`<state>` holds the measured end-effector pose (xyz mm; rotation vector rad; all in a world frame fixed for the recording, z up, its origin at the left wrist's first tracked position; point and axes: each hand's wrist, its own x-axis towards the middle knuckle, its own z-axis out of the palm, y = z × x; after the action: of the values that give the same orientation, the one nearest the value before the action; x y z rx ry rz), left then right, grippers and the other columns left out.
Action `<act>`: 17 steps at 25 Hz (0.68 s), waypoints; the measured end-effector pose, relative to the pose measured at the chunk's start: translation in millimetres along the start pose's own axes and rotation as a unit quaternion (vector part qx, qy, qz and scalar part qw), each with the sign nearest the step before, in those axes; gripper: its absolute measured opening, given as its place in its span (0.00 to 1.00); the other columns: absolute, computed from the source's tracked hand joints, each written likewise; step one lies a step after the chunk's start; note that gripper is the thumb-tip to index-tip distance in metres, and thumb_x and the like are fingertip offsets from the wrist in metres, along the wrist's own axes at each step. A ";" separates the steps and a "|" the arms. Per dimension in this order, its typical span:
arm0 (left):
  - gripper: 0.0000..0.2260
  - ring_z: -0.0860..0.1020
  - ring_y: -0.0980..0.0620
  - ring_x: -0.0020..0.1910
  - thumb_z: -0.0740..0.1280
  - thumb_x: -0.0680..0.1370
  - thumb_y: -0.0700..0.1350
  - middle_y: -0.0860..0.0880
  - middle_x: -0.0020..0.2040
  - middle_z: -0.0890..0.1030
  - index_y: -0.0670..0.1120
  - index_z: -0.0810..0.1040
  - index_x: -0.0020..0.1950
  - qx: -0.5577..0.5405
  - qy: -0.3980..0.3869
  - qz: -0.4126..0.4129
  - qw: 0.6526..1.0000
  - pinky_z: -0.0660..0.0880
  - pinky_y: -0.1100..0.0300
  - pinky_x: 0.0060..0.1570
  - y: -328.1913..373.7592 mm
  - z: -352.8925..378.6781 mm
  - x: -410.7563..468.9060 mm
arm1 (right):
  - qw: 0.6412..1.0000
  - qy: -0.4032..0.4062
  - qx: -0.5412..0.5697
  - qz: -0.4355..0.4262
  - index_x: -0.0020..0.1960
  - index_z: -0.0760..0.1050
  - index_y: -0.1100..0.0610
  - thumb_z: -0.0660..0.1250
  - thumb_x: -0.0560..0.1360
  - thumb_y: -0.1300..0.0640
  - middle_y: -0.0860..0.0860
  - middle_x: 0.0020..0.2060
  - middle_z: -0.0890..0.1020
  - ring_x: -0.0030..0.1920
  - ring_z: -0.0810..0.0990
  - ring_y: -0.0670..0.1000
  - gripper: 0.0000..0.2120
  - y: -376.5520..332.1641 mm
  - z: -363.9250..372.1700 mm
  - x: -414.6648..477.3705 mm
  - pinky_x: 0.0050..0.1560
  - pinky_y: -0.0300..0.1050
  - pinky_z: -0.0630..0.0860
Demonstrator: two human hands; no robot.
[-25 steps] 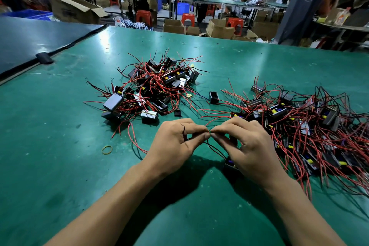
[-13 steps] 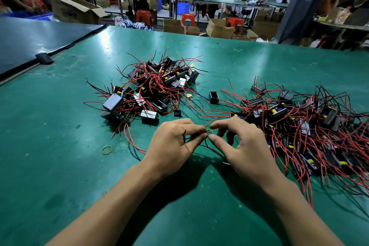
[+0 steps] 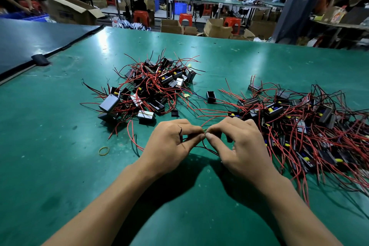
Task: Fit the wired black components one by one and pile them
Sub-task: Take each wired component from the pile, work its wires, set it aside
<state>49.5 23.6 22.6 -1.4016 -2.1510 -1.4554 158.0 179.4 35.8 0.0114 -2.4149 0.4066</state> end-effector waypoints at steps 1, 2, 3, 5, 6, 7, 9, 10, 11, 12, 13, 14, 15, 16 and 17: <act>0.05 0.71 0.64 0.30 0.72 0.75 0.46 0.59 0.34 0.75 0.47 0.86 0.48 0.006 0.004 0.007 1.000 0.63 0.71 0.33 0.7 0.6 0.1 | 0.999 -0.008 0.033 0.039 0.42 0.80 0.48 0.69 0.75 0.50 0.38 0.36 0.78 0.39 0.71 0.38 0.04 -2.4 1.9 -0.4 0.45 0.46 0.65; 0.05 0.70 0.65 0.30 0.72 0.75 0.45 0.59 0.34 0.75 0.47 0.86 0.48 0.016 0.008 0.015 1.000 0.64 0.70 0.33 1.3 1.3 -0.2 | 0.994 -0.015 0.074 0.082 0.40 0.79 0.48 0.68 0.74 0.50 0.38 0.34 0.78 0.38 0.72 0.38 0.05 -3.5 3.9 -0.3 0.45 0.46 0.67; 0.04 0.70 0.66 0.30 0.72 0.75 0.45 0.59 0.34 0.75 0.47 0.86 0.47 0.026 0.011 0.022 0.999 0.64 0.69 0.33 1.8 2.2 -0.8 | 0.985 -0.021 0.118 0.127 0.38 0.78 0.48 0.69 0.74 0.50 0.40 0.32 0.78 0.36 0.73 0.39 0.07 -3.5 5.0 0.4 0.44 0.46 0.69; 0.05 0.69 0.66 0.30 0.71 0.76 0.46 0.57 0.35 0.76 0.48 0.86 0.48 0.038 0.012 0.023 0.999 0.65 0.68 0.33 1.5 3.2 -1.6 | 0.964 -0.039 0.188 0.184 0.37 0.79 0.50 0.71 0.75 0.51 0.43 0.30 0.79 0.33 0.74 0.41 0.08 -1.2 4.9 1.4 0.40 0.44 0.72; 0.05 0.70 0.65 0.30 0.71 0.76 0.46 0.57 0.35 0.77 0.48 0.86 0.48 0.033 0.012 0.018 0.999 0.65 0.68 0.33 0.8 3.1 -1.7 | 0.964 -0.043 0.195 0.178 0.38 0.80 0.49 0.73 0.75 0.53 0.42 0.31 0.80 0.33 0.75 0.42 0.07 -1.0 2.9 0.9 0.39 0.43 0.73; 0.05 0.71 0.65 0.30 0.71 0.76 0.46 0.57 0.35 0.77 0.48 0.86 0.48 0.024 0.012 0.011 1.000 0.65 0.69 0.33 0.0 2.5 -1.3 | 0.973 -0.042 0.174 0.147 0.41 0.82 0.48 0.74 0.74 0.53 0.41 0.33 0.81 0.34 0.76 0.43 0.04 -0.8 -0.3 0.7 0.41 0.42 0.73; 0.06 0.71 0.64 0.31 0.71 0.76 0.47 0.56 0.34 0.77 0.47 0.86 0.48 0.011 0.005 -0.001 1.000 0.65 0.68 0.33 -1.4 0.2 -0.5 | 0.996 -0.026 0.076 0.045 0.49 0.83 0.48 0.75 0.74 0.54 0.40 0.40 0.82 0.36 0.77 0.44 0.05 -0.6 -4.6 0.1 0.44 0.45 0.71; 0.07 0.71 0.63 0.31 0.71 0.76 0.48 0.57 0.34 0.76 0.47 0.86 0.48 0.011 -0.004 -0.002 1.000 0.65 0.68 0.33 -1.6 -0.8 -0.2 | 0.999 -0.019 0.029 -0.005 0.51 0.84 0.49 0.75 0.74 0.54 0.41 0.42 0.82 0.37 0.77 0.45 0.06 1.4 -4.9 -0.4 0.44 0.47 0.69; 0.07 0.72 0.63 0.31 0.71 0.75 0.48 0.57 0.33 0.76 0.47 0.86 0.48 0.013 -0.015 -0.001 1.000 0.65 0.68 0.33 -1.4 -1.4 0.2 | 0.999 -0.008 -0.001 -0.040 0.51 0.84 0.49 0.74 0.75 0.54 0.42 0.43 0.83 0.37 0.78 0.45 0.05 3.2 -4.8 0.2 0.42 0.48 0.68; 0.07 0.72 0.63 0.32 0.70 0.75 0.48 0.58 0.33 0.75 0.47 0.86 0.47 0.014 -0.026 -0.001 1.000 0.65 0.69 0.34 -1.2 -2.2 0.3 | 0.998 0.005 -0.016 -0.067 0.50 0.85 0.50 0.73 0.75 0.54 0.43 0.43 0.83 0.37 0.79 0.47 0.05 5.2 -4.1 0.5 0.41 0.50 0.68; 0.08 0.72 0.63 0.32 0.70 0.75 0.48 0.58 0.33 0.75 0.46 0.86 0.47 0.013 -0.035 -0.003 0.999 0.65 0.69 0.34 -1.0 -3.0 0.6 | 0.996 0.014 -0.026 -0.087 0.49 0.85 0.50 0.72 0.75 0.54 0.44 0.43 0.84 0.37 0.79 0.48 0.04 6.5 -3.7 0.9 0.39 0.51 0.69; 0.07 0.72 0.63 0.32 0.71 0.75 0.48 0.58 0.33 0.75 0.46 0.86 0.47 0.010 -0.038 -0.006 0.999 0.65 0.68 0.34 -0.7 -3.8 0.8 | 0.994 0.019 -0.033 -0.101 0.48 0.85 0.50 0.71 0.76 0.53 0.44 0.43 0.84 0.36 0.80 0.49 0.04 8.0 -3.4 1.2 0.38 0.51 0.69; 0.07 0.73 0.63 0.32 0.71 0.75 0.47 0.58 0.33 0.75 0.46 0.86 0.47 0.007 -0.039 -0.008 0.999 0.65 0.68 0.34 -0.5 -4.7 1.0 | 0.993 0.019 -0.037 -0.109 0.48 0.85 0.50 0.71 0.76 0.52 0.44 0.43 0.84 0.36 0.80 0.50 0.05 8.9 -3.5 1.7 0.37 0.51 0.69; 0.05 0.73 0.63 0.32 0.72 0.75 0.46 0.59 0.33 0.75 0.46 0.86 0.47 0.005 -0.037 -0.010 0.999 0.65 0.69 0.34 -0.2 -5.3 1.2 | 0.993 0.017 -0.040 -0.111 0.48 0.84 0.50 0.70 0.77 0.51 0.44 0.43 0.84 0.36 0.80 0.50 0.05 9.1 -3.8 2.3 0.37 0.51 0.69; 0.04 0.72 0.63 0.32 0.73 0.75 0.45 0.59 0.33 0.76 0.46 0.86 0.47 0.001 -0.034 -0.012 0.999 0.65 0.69 0.34 0.1 -5.4 1.7 | 0.993 0.012 -0.043 -0.107 0.48 0.84 0.49 0.69 0.78 0.50 0.43 0.42 0.84 0.36 0.80 0.49 0.06 9.0 -4.8 3.1 0.37 0.51 0.68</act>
<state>46.9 20.2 26.4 -1.4498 -2.2160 -1.4336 157.6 189.8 38.6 0.2248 -2.3752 0.2020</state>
